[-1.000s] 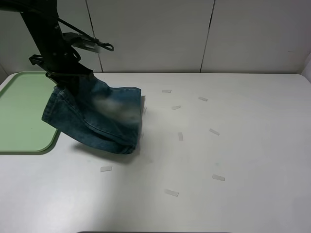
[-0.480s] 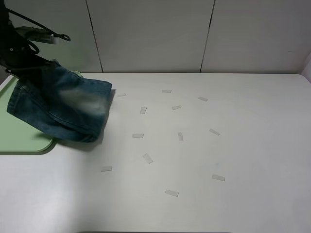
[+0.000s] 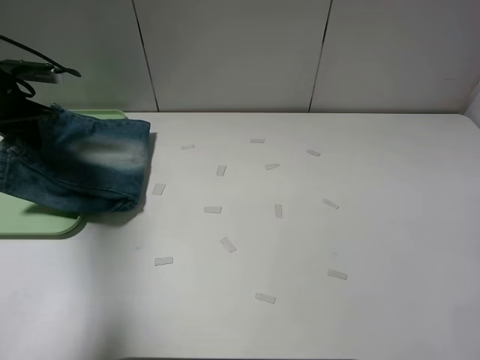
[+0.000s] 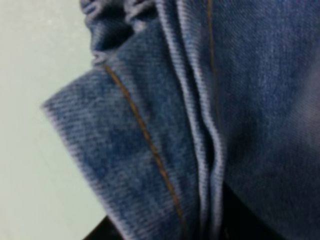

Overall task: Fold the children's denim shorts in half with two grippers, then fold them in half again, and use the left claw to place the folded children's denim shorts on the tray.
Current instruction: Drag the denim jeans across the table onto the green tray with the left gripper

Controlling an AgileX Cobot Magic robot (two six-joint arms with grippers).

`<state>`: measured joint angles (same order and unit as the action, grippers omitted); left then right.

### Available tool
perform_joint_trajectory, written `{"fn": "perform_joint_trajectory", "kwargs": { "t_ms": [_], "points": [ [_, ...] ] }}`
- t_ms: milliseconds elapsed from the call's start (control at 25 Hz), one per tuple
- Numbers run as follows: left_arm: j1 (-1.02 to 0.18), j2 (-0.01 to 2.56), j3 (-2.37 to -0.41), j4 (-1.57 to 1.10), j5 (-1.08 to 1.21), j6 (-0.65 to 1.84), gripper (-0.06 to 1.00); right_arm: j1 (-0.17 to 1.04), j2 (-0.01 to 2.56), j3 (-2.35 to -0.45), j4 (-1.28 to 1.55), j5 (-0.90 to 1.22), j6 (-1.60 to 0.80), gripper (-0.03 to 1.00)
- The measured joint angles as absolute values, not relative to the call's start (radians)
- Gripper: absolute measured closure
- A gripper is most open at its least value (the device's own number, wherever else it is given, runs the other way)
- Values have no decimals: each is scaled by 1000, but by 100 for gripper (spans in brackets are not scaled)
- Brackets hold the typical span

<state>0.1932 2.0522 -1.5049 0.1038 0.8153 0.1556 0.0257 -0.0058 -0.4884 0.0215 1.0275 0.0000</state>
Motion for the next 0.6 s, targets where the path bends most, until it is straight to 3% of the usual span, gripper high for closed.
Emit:
{"fn": "perform_joint_trajectory", "kwargs": {
  "t_ms": [600],
  "points": [
    [331, 2113, -1505, 103, 693, 187, 70, 26, -6, -488, 21, 1027, 0, 27]
  ]
}}
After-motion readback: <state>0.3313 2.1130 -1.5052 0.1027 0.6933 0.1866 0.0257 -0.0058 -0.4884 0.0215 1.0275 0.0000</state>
